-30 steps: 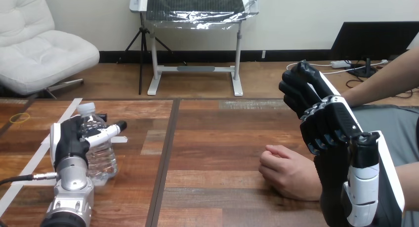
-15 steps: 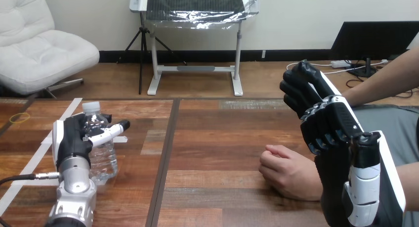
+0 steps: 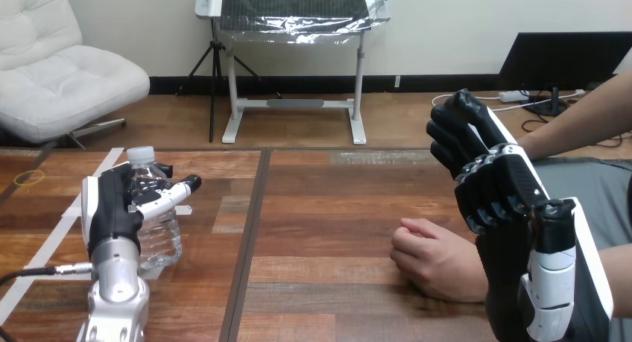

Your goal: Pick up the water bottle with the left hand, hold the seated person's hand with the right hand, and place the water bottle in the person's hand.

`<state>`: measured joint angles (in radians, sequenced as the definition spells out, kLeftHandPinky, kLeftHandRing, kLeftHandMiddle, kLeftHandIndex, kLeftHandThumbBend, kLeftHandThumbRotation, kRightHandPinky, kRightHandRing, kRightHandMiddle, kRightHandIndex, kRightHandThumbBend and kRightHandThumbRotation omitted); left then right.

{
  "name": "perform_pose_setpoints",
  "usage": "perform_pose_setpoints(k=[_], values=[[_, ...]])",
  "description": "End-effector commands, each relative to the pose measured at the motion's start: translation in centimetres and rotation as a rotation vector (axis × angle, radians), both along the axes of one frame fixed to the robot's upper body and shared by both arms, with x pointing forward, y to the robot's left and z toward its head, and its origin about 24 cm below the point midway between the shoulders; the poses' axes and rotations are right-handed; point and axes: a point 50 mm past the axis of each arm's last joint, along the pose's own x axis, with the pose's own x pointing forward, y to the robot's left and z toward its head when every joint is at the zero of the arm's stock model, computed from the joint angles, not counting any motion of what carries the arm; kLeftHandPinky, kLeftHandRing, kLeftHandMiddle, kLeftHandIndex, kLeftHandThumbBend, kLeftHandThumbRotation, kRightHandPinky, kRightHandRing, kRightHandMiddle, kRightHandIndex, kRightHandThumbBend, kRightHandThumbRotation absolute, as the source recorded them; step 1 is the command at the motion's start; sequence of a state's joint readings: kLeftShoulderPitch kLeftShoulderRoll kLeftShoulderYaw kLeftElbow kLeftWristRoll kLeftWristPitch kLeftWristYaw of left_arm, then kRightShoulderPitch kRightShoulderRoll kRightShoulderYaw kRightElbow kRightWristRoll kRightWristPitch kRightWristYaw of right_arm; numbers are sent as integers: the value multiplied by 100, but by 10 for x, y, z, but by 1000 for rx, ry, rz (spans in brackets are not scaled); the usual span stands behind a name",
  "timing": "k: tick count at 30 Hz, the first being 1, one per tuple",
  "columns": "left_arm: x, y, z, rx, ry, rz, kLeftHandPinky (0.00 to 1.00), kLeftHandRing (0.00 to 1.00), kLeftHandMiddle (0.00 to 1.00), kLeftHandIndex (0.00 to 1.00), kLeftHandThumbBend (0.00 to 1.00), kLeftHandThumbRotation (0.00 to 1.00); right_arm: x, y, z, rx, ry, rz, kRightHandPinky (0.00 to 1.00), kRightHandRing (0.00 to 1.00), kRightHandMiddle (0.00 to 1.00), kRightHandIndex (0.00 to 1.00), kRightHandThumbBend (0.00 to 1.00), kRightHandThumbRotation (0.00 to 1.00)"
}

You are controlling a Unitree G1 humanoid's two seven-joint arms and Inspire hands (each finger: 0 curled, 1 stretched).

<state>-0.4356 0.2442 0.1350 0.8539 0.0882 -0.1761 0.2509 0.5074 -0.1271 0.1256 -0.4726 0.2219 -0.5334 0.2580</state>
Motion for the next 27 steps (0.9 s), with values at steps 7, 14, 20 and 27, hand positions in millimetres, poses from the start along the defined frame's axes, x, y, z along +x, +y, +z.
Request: perform_pose_setpoints(k=[7, 14, 20, 27], values=[[1, -31, 88, 108, -481, -159, 29, 35, 40, 44, 72, 0, 18, -7, 11, -75, -78, 10, 97, 93, 91, 92, 55, 100], [-11, -40, 105, 130, -603, -235, 27, 33, 39, 42, 70, 0, 27, -13, 10, -177, -85, -25, 93, 90, 88, 90, 52, 100], [-22, -49, 117, 83, -674, -282, 27, 32, 38, 41, 68, 0, 37, -22, 11, -284, -76, -57, 89, 89, 87, 89, 54, 100], [-34, -57, 129, 84, -741, -321, 26, 32, 38, 41, 66, 0, 50, -33, 13, -393, -97, -94, 87, 88, 86, 86, 56, 100]])
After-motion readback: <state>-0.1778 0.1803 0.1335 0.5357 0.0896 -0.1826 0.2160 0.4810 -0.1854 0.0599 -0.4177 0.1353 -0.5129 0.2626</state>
